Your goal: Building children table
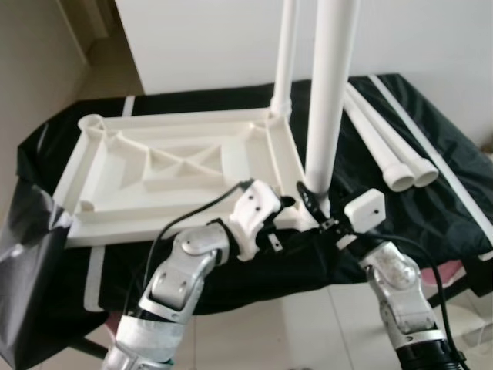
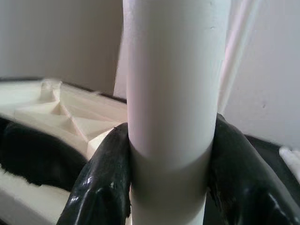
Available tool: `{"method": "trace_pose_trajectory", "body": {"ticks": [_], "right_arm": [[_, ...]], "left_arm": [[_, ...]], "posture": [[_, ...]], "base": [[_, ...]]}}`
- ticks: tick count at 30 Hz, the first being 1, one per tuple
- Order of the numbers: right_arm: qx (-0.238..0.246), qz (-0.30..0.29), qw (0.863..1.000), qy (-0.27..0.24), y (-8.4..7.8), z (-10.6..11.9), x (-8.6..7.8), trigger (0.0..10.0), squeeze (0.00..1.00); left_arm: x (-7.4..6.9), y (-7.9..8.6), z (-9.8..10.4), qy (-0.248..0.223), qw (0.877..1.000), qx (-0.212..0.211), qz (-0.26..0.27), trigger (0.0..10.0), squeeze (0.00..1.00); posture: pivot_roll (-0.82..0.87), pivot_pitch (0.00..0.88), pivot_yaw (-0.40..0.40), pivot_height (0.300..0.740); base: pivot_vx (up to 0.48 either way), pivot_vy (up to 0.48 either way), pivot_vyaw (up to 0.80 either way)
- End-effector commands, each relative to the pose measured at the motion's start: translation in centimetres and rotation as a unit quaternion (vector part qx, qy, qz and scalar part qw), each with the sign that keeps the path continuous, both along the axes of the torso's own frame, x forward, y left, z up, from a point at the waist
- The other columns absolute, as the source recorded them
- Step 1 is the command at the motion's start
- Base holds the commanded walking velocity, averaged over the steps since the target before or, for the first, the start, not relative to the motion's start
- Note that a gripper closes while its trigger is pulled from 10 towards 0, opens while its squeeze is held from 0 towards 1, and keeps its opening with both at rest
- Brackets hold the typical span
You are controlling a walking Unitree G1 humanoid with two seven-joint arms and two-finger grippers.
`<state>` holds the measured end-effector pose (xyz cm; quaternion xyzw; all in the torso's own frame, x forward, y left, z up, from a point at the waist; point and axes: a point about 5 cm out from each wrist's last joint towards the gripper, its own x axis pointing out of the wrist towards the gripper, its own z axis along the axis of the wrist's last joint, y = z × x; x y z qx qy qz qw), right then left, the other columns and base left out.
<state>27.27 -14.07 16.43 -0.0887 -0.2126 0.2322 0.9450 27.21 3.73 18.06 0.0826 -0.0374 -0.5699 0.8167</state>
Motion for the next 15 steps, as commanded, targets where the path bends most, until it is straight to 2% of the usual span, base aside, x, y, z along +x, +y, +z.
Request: {"method": "trace_pose_trajectory", "body": {"ticks": [1,4,5,6,9,15], "right_arm": [[0.026,0.011,0.995,0.091,0.2,-3.3,-0.3,10.0,0.0],[0.046,0.003,0.994,0.099,0.0,-3.5,-0.2,10.0,0.0],[0.078,-0.012,0.991,0.109,-0.5,-3.6,0.0,10.0,0.0],[0.078,-0.012,0.991,0.109,-0.5,-3.6,0.0,10.0,0.0],[0.134,-0.04,0.982,0.123,-1.3,-4.1,0.4,10.0,0.0],[0.135,-0.049,0.981,0.127,-1.3,-4.2,0.6,10.0,0.0]], "left_arm": [[0.2,0.3,0.5,-0.009,0.999,-0.007,0.037,10.0,0.0],[0.2,0.3,0.5,-0.009,0.999,-0.007,0.037,10.0,0.0],[0.2,0.4,0.5,-0.009,0.999,-0.007,0.038,10.0,0.0],[0.2,0.4,0.5,-0.009,0.999,-0.007,0.038,10.0,0.0],[0.2,0.5,0.6,-0.009,0.999,-0.006,0.037,10.0,0.0],[0.2,0.6,0.7,-0.01,0.999,-0.004,0.037,10.0,0.0]], "posture": [[-0.06,0.08,0.025,0.74],[-0.06,0.082,0.026,0.74],[-0.06,0.087,0.029,0.74],[-0.06,0.087,0.029,0.74],[-0.06,0.092,0.034,0.74],[-0.06,0.097,0.039,0.74]], "base": [[0.0,0.0,0.0],[0.0,0.0,0.0],[0.0,0.0,0.0],[0.0,0.0,0.0],[0.0,0.0,0.0],[0.0,0.0,0.0]]}}
